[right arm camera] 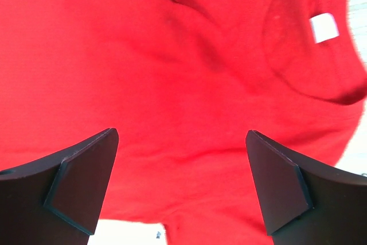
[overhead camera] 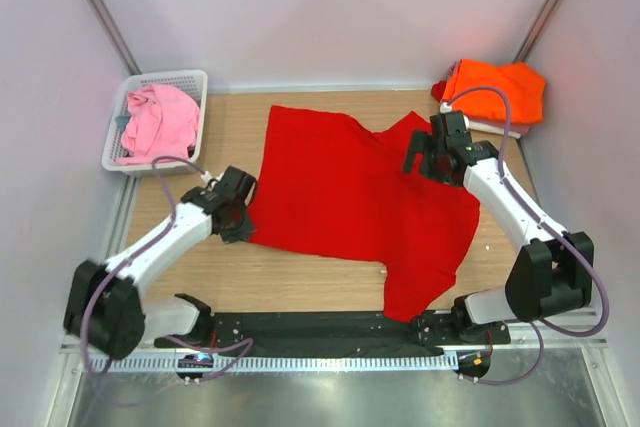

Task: Fold and stack the t-shirts
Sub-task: Flatten the tshirt out

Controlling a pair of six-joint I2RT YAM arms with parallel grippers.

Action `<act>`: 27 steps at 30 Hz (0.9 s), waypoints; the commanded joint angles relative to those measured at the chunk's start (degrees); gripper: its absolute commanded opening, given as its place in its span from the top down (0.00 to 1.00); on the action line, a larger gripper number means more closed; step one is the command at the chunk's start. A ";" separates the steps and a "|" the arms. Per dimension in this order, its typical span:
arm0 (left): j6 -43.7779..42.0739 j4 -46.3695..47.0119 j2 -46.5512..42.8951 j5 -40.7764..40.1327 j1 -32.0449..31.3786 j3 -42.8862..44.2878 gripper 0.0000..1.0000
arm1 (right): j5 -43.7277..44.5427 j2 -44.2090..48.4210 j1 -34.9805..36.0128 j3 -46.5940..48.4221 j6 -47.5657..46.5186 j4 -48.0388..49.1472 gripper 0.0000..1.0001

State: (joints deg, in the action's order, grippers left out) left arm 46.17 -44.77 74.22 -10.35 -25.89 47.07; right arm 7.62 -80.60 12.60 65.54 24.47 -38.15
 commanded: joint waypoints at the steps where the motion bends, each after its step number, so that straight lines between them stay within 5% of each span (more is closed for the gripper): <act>1: 5.14 -9.60 -9.24 -3.36 -1.35 -0.05 1.00 | 2.05 1.76 -0.30 -1.02 -0.48 1.06 0.00; 14: 10.96 -24.56 -20.16 -4.33 -2.94 2.94 0.97 | -2.08 -13.69 -1.09 4.50 2.34 8.00 0.06; 16: 10.17 -26.58 -21.65 -4.50 -2.94 3.12 0.81 | -3.39 -15.81 -1.17 6.61 2.78 9.14 0.09; 18: 8.59 -27.12 -22.01 -4.24 -2.94 3.90 0.39 | -4.54 -19.06 -1.09 8.11 3.39 10.28 0.11; 19: 6.58 -27.82 -22.01 -4.24 -2.94 4.60 0.33 | -4.98 -20.20 -1.09 9.33 3.74 10.72 0.12; 27: -5.03 -18.78 -20.78 0.50 -2.94 9.09 0.26 | -8.76 -29.78 -1.00 16.46 5.85 11.61 0.23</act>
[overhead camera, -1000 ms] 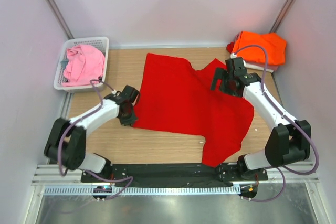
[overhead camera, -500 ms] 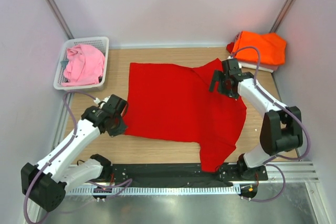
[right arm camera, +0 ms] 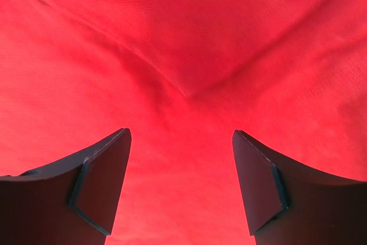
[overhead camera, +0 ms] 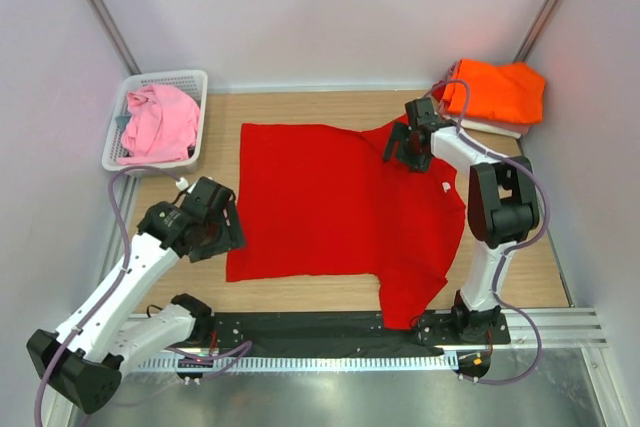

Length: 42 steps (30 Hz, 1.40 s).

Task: Fold and stack the t-shirts
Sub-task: Flatten the tshirt out

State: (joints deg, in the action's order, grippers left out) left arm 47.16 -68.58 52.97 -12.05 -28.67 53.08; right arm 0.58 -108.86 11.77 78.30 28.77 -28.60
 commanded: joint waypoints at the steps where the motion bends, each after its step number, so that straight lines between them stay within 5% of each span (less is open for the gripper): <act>1: -7.33 5.64 1.34 1.95 -0.16 3.95 0.26 | -1.46 -2.32 -0.17 5.00 1.72 1.88 0.23; 4: -11.82 5.29 4.15 -1.82 -0.16 6.24 0.26 | -0.84 -4.87 -0.17 7.82 2.07 1.09 0.27; 11: -14.29 13.46 3.63 5.64 -0.07 2.64 0.28 | 1.70 -9.79 -0.17 12.84 2.51 -0.93 0.37; 27: -13.76 14.35 0.20 4.67 -0.07 1.94 0.28 | 3.82 -5.40 0.01 7.22 4.01 -0.23 0.38; 42: -13.41 14.26 0.03 3.88 -0.07 1.85 0.30 | 3.46 -10.67 0.36 15.03 3.75 -1.72 0.48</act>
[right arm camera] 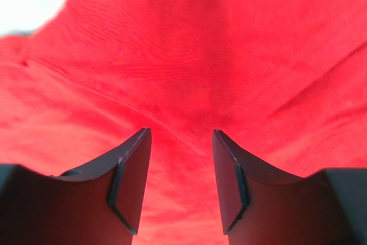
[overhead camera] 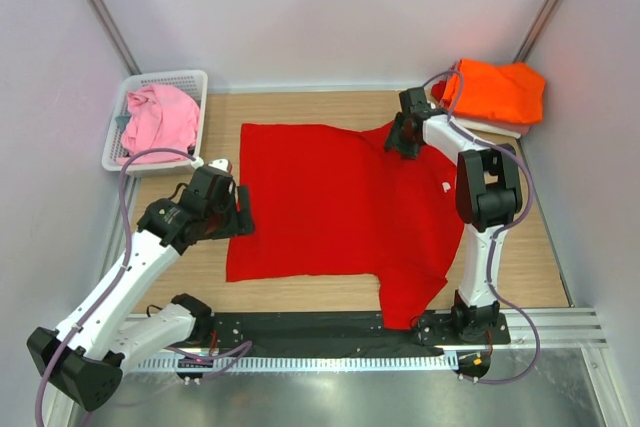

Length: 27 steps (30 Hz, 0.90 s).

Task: Fold and stack the t-shirts
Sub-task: Flatten the tshirt out

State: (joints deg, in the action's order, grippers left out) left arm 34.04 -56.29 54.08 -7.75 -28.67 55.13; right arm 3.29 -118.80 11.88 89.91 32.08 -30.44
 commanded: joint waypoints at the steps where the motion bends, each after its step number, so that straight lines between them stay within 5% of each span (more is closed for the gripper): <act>1: -0.29 1.98 -1.09 -0.43 -0.07 -0.20 0.29 | 0.84 -0.90 0.25 3.87 0.44 -0.23 0.48; 13: -0.20 1.98 -1.35 -0.69 -0.07 -0.20 0.30 | 1.28 3.93 2.18 -2.90 1.24 0.55 0.47; 27: -0.12 2.06 -1.70 -0.87 -0.07 -0.29 0.30 | 4.79 -0.02 2.36 2.55 0.18 -1.29 0.47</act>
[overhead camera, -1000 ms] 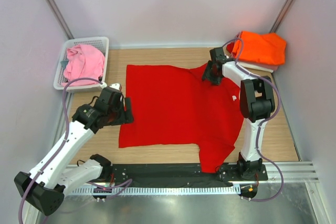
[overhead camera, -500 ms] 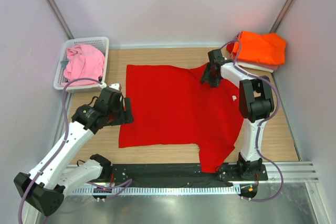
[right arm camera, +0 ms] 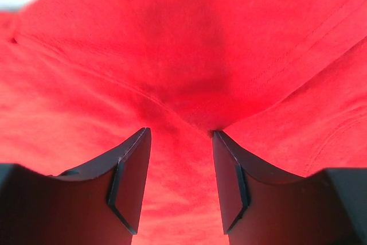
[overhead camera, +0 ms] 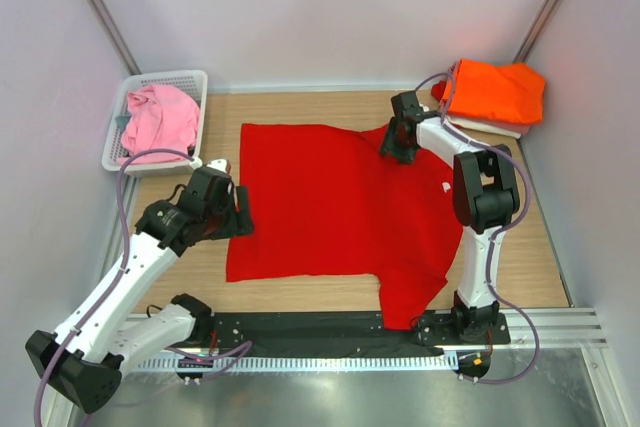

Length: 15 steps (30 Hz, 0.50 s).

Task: Fold and stack the t-shirts
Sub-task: Flatten the tshirt out

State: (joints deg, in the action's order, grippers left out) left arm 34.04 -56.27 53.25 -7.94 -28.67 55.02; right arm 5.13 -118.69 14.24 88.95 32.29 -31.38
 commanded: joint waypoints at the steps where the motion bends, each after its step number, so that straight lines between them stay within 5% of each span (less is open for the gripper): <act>1: -0.12 1.96 -0.87 -0.67 -0.07 -0.18 0.30 | 3.22 -0.13 -0.09 3.69 -0.21 -0.44 0.47; 8: -0.12 1.95 -0.61 -0.67 -0.07 -0.18 0.30 | 2.70 -1.19 -0.27 3.69 -0.30 0.00 0.54; 15: -0.03 1.95 -0.61 -0.76 -0.07 -0.18 0.30 | 1.29 -1.28 -0.27 1.14 -0.04 1.67 0.72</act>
State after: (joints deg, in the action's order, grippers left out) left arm 34.06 -56.27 53.25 -7.97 -28.67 55.02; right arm 6.68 -120.16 14.06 90.63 31.94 -31.35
